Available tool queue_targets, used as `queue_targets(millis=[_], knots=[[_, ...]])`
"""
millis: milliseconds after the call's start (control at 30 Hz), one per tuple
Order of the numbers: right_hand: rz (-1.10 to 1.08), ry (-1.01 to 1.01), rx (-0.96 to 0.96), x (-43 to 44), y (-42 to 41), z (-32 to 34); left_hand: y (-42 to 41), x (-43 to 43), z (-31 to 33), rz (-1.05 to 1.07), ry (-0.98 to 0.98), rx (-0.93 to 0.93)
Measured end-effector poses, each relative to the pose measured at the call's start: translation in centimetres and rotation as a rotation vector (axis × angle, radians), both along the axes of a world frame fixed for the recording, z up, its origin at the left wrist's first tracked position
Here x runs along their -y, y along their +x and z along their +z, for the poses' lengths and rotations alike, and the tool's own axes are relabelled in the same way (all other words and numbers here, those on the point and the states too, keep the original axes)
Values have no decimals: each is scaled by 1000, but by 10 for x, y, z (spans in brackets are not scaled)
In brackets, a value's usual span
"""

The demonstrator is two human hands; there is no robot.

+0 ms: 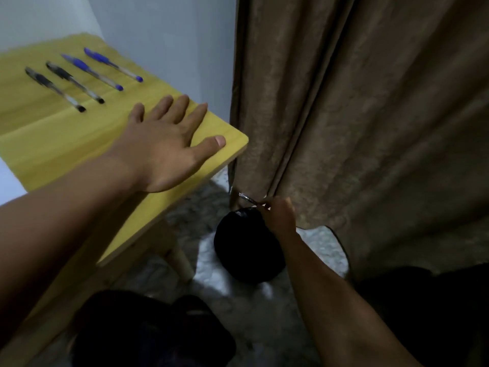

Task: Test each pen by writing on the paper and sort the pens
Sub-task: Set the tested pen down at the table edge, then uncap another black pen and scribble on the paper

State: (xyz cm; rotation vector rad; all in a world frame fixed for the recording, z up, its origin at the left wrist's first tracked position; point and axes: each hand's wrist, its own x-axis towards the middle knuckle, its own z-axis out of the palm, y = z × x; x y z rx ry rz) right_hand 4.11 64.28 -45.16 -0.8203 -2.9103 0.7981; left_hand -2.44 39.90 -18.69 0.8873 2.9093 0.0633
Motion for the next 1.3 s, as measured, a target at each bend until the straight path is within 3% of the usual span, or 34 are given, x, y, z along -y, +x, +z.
queue_targets(millis=[267,467,833,1033,1300], knots=[[133,46,103,8,8,-34,-3,0,-3,-5,20,-7],[110,91,142,3,3,-50,-1,-1,-3,-8,33,-29],[140,57,60,3,-3,-52,-3,0,-4,-5,27,-18],[169,-28,27,-4,-5,-10,1,-1,-1,-5,22,7],[234,61,12,-15,-4,161,2,-6,9,13,-15,79]])
